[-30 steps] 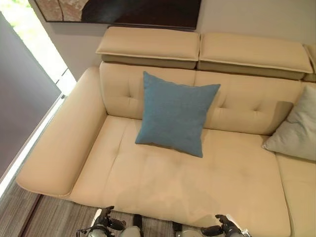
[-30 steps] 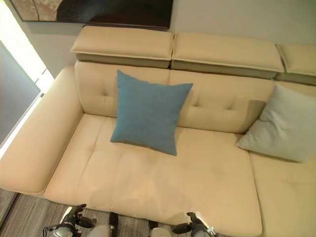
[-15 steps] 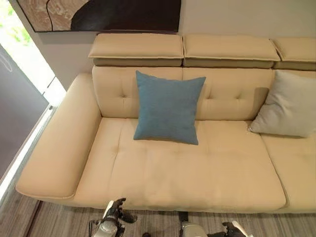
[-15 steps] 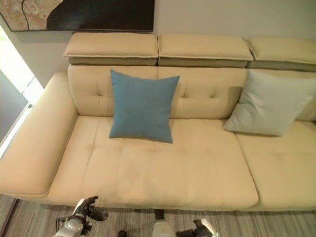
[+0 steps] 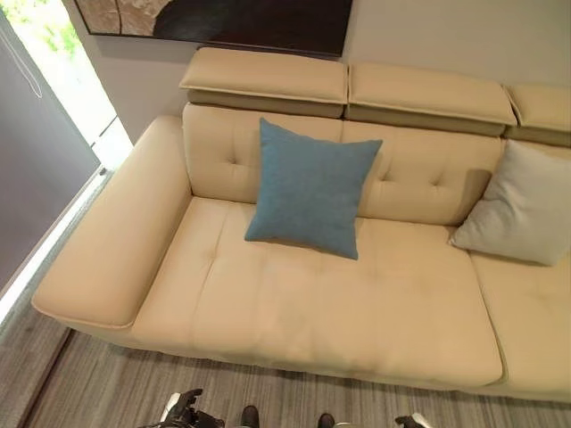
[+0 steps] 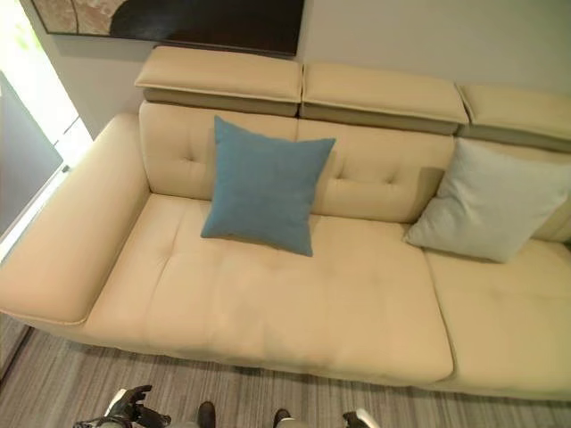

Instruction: Pick up all the scattered cushions and arrange them neatly on the sofa.

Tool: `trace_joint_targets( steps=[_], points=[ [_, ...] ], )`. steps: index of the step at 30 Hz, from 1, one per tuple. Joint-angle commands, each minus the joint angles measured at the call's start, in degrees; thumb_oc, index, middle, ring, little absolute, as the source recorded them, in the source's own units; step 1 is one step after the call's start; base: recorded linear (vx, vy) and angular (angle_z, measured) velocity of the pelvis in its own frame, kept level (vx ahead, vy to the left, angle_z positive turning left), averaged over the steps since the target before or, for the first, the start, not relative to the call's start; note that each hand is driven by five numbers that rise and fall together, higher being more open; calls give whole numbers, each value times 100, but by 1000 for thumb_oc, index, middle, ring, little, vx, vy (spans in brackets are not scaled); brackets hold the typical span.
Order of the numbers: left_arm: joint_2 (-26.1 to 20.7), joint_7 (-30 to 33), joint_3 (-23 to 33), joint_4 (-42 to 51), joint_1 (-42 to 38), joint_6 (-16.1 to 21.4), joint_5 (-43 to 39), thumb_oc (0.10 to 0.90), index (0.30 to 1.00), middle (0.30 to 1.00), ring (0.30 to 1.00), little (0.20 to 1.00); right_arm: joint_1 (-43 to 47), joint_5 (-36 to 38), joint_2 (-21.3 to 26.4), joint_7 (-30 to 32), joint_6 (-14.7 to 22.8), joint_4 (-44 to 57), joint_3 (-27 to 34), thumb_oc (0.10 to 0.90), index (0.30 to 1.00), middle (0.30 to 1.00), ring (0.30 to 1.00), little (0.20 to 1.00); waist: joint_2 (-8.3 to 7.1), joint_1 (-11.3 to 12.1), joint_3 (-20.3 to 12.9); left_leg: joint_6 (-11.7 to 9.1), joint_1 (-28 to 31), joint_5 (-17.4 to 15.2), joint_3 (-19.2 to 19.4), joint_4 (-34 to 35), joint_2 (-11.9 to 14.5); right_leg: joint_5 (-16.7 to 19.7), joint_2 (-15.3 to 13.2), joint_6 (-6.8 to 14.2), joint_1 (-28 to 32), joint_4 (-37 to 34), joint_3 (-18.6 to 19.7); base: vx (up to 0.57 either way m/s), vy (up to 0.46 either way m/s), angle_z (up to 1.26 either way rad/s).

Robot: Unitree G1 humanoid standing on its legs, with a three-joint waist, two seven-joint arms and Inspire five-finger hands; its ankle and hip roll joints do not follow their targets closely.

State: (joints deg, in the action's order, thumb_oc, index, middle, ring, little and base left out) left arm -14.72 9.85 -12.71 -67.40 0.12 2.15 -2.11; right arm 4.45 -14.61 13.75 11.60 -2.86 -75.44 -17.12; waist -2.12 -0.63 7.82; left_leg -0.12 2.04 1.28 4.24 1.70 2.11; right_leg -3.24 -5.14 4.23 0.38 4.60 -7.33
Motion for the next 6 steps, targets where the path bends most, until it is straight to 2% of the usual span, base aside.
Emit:
trace_joint_targets(
  steps=[1, 3, 6],
  points=[
    [-110, 186, 194, 2, -268, 143, 67, 800, 900, 900, 900, 900, 289, -64, 126, 170, 90, 227, -191, 800, 900, 900, 900, 900, -188, 30, -175, 51, -399, -490, 166, -129, -372, -61, -109, 421, -42, -36, -13, -58, -55, -50],
    [-89, 186, 199, -90, -263, 125, 94, 800, 900, 900, 900, 900, 299, -11, 133, 162, 99, 242, -170, 800, 900, 900, 900, 900, -187, -1, -189, 22, -347, -416, 152, 42, -361, -76, -57, 394, -15, -123, 11, -38, -66, -33],
    [-50, 188, 191, -220, -230, 81, 155, 800, 900, 900, 900, 900, 272, 26, 130, 160, 93, 172, -150, 800, 900, 900, 900, 900, -187, -54, -198, 9, -279, -402, 121, 75, -341, -60, -21, 364, 27, -178, 16, -5, -34, -3]
  ],
)
